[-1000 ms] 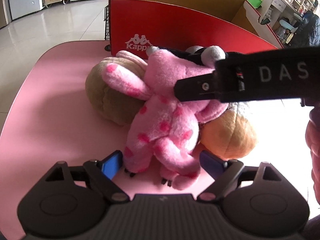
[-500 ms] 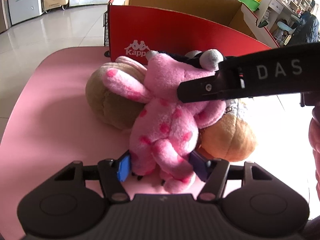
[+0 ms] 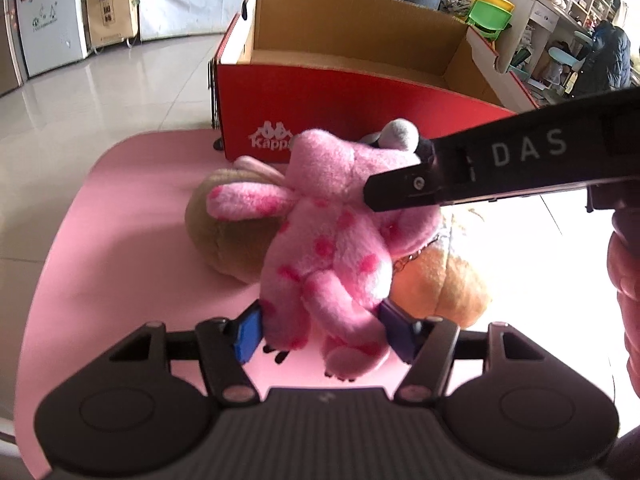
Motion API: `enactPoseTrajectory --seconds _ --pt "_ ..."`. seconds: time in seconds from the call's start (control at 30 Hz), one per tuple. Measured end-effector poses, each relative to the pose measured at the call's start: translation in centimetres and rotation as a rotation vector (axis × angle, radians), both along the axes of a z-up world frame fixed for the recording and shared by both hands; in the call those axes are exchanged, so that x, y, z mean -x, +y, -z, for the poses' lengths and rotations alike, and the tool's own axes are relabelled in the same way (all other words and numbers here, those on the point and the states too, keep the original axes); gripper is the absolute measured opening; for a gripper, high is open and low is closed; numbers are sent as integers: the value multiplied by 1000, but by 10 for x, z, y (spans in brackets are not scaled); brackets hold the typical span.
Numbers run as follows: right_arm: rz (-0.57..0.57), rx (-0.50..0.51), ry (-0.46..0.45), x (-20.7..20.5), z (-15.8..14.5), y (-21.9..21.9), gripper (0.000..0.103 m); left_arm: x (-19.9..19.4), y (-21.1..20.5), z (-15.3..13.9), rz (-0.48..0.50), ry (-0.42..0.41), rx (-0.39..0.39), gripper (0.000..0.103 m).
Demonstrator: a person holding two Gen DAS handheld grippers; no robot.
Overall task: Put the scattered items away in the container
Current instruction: 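Close the left gripper on the pink spotted bear while the right gripper also grips it, then lift the pink bear with both grippers and carry it over the shoebox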
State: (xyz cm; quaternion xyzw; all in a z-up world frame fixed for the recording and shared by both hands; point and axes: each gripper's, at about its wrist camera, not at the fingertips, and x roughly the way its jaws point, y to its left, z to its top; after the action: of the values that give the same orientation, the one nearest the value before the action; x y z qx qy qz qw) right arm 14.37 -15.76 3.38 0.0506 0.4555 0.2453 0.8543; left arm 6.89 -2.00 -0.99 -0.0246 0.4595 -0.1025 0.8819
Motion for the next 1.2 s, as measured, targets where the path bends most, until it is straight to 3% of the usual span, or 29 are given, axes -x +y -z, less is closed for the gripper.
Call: enactPoseTrajectory --seconds 0.13,0.3,0.43,0.57,0.77,0.9,1.2 --pt "27 -41 28 -4 6 -5 32 4 -3 -4 -5 7 -3 61" --pt "15 -15 37 -6 12 -1 34 8 0 5 -11 41 -14 61" --pt "28 -36 63 -10 17 -3 40 5 -1 9 -10 51 -13 64" --pt "35 -71 82 -13 21 -4 53 2 0 14 -17 66 -9 68" --pt "34 -91 87 -15 31 3 58 3 0 16 -28 67 6 69" --pt "30 -84 79 -15 34 5 58 0 2 17 -39 64 15 71" --pt "24 -92 56 -9 29 4 43 5 -1 7 -47 54 20 64"
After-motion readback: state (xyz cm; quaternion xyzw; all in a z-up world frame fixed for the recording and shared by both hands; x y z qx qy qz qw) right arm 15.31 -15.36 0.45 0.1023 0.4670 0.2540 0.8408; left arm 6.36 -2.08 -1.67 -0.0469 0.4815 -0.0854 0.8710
